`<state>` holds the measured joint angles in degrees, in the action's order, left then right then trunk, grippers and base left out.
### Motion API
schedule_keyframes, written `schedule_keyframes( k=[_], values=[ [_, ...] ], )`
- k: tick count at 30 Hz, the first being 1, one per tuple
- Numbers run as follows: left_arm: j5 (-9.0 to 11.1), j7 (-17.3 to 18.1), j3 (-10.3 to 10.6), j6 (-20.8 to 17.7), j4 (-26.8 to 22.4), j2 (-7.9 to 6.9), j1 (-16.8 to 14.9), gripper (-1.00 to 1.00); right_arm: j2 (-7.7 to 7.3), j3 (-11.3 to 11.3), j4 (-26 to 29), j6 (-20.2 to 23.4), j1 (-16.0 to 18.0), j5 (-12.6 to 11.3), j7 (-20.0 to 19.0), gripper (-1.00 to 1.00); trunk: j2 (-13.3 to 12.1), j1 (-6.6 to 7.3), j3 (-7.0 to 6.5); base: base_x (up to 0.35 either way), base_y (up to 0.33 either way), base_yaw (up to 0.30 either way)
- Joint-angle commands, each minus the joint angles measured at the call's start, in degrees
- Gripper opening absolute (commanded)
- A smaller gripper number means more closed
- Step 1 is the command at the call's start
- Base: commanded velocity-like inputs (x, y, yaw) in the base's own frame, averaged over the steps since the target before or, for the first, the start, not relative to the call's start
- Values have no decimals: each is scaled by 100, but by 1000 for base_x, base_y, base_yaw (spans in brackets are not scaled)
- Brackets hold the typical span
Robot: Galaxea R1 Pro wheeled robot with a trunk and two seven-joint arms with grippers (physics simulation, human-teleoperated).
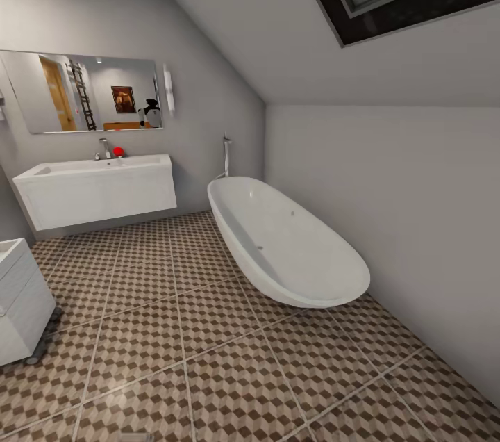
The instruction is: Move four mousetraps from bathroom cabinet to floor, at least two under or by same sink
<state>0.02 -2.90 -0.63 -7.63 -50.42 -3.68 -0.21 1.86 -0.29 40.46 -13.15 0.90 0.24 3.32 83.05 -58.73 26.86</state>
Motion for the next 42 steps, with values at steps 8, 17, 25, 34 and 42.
schedule_keyframes(
  k=[8, 17, 25, 34, 42],
  values=[
    [20, -12, 2, -735, -1186, 6, -12, 100, 29, 5, 993, 732, 223, 2, 63, 100, 3, 0, 7, 0, 0, 0],
    [15, -25, 2, -1050, -2214, 8, -14, 100, 154, 19, 1690, 1552, 739, -4, 74, 100, 3, 0, 7, 0, 0, 0],
    [14, -21, 3, -1072, -2222, 8, -22, 100, 196, 37, 1770, 2501, 1126, -1, 71, 100, 3, 0, 7, 0, 0, 0],
    [-20, -18, 2, -1072, -1944, 14, -23, 100, 191, 73, 1780, 2607, 1184, 0, 52, 100, 3, 0, 7, 0, 0, 0],
    [-27, -18, 9, -1073, -1989, 13, -23, 100, 198, 102, 1813, 2617, 1192, 4, 33, 100, 3, 0, 7, 0, 0, 0]
  ],
)
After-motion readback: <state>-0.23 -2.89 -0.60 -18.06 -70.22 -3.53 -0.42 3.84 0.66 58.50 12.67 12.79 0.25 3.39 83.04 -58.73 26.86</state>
